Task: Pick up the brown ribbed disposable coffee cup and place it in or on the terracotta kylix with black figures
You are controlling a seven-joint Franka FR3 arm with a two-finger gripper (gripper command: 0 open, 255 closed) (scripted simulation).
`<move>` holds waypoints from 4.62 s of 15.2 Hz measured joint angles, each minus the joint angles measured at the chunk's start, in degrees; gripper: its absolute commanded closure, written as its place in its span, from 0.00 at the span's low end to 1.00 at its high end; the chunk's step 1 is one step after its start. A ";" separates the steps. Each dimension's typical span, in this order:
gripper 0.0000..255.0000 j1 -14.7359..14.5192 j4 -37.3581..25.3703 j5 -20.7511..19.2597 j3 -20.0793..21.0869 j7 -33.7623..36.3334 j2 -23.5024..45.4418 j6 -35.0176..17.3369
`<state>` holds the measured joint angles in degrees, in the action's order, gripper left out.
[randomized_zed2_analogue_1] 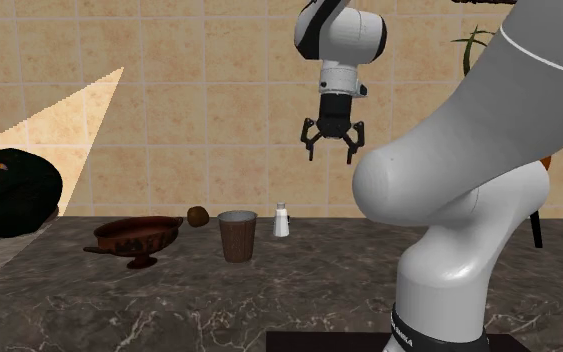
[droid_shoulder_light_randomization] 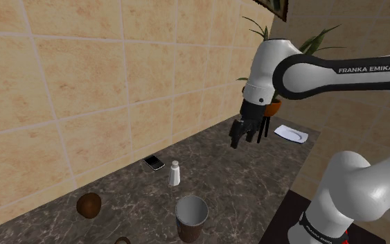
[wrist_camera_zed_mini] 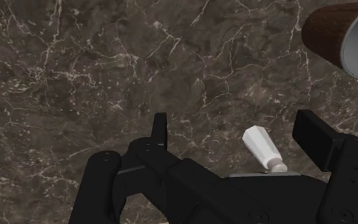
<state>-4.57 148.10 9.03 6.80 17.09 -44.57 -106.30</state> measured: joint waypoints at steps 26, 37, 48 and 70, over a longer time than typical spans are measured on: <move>0.00 -4.39 6.36 8.02 26.49 22.77 24.73 -40.49; 1.00 -4.30 6.33 7.93 26.56 22.83 24.94 -40.83; 1.00 -4.96 4.83 8.49 25.11 22.10 21.54 -35.89; 1.00 -5.50 -5.93 7.37 20.24 21.74 12.24 -15.97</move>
<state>-10.07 142.17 16.39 27.04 38.83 -32.32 -122.28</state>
